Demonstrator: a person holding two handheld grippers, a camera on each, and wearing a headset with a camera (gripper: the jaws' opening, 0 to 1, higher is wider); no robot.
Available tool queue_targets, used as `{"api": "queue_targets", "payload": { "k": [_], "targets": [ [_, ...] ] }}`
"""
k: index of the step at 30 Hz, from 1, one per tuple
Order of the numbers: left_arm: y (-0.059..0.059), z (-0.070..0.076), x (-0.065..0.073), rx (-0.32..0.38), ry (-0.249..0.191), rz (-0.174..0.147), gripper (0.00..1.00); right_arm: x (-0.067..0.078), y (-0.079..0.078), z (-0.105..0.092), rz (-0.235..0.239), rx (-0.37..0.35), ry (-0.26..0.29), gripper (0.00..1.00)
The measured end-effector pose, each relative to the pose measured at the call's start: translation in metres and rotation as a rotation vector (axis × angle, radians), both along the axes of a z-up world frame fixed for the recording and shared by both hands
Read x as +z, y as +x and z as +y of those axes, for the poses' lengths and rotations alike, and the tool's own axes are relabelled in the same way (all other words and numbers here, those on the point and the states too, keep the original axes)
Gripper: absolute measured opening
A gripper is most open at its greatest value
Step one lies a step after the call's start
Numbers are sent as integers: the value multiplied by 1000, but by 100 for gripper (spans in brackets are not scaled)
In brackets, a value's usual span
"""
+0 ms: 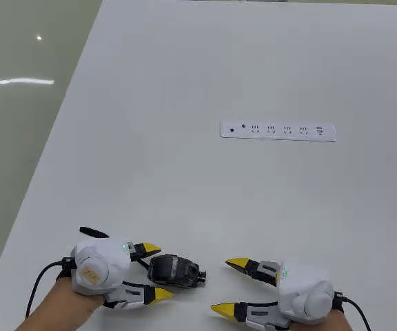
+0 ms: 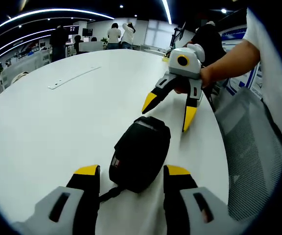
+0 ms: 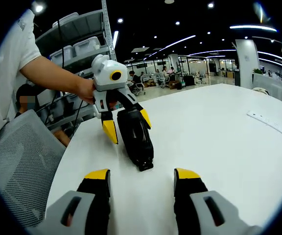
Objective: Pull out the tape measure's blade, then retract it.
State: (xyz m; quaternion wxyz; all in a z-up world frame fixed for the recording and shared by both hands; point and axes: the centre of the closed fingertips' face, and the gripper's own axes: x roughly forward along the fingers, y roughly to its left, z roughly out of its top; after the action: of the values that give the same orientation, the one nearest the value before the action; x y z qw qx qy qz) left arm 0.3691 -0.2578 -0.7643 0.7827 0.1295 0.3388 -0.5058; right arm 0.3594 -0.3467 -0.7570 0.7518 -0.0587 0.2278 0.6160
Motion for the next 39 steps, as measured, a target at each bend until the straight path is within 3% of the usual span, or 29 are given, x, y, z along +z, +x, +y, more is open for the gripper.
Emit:
{"api": "queue_targets", "payload": {
  "k": [6, 9, 17, 39],
  "targets": [
    [2, 0, -4, 7, 9, 0, 46, -4, -1, 2, 15, 1, -2, 52],
    [1, -1, -5, 1, 1, 10, 40, -6, -1, 2, 17, 2, -4, 51],
    [2, -9, -2, 1, -40, 20, 39, -9, -1, 1, 29, -2, -4, 50],
    [2, -11, -5, -3, -29, 17, 37, -11, 0, -1, 30, -6, -1, 49]
  ]
}}
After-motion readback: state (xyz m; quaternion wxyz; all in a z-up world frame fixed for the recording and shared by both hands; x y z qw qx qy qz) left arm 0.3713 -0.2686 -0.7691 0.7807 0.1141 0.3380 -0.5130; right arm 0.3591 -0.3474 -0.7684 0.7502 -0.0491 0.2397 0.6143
